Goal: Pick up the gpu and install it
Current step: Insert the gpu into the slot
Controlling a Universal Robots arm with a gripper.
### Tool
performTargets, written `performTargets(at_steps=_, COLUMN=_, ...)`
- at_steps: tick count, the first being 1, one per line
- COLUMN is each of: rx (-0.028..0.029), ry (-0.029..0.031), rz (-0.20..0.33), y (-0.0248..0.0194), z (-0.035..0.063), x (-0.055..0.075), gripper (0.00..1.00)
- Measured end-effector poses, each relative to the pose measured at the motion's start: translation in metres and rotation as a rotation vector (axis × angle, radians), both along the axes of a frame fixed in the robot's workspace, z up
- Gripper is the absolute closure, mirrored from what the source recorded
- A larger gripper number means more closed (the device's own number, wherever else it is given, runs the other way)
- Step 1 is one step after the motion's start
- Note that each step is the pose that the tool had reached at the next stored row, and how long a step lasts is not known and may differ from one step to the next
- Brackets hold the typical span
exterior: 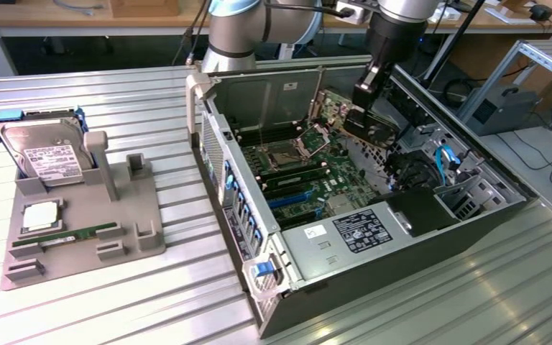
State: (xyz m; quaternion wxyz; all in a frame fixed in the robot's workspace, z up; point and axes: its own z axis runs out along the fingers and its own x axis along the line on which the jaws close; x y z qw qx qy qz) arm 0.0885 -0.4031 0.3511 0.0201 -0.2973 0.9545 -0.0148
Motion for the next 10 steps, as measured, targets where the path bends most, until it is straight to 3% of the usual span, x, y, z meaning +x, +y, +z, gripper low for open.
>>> performTargets(at_steps=10, rx=0.0000, ry=0.0000, rz=0.049, y=0.0000, z=0.0000, x=0.0000, gripper=0.73)
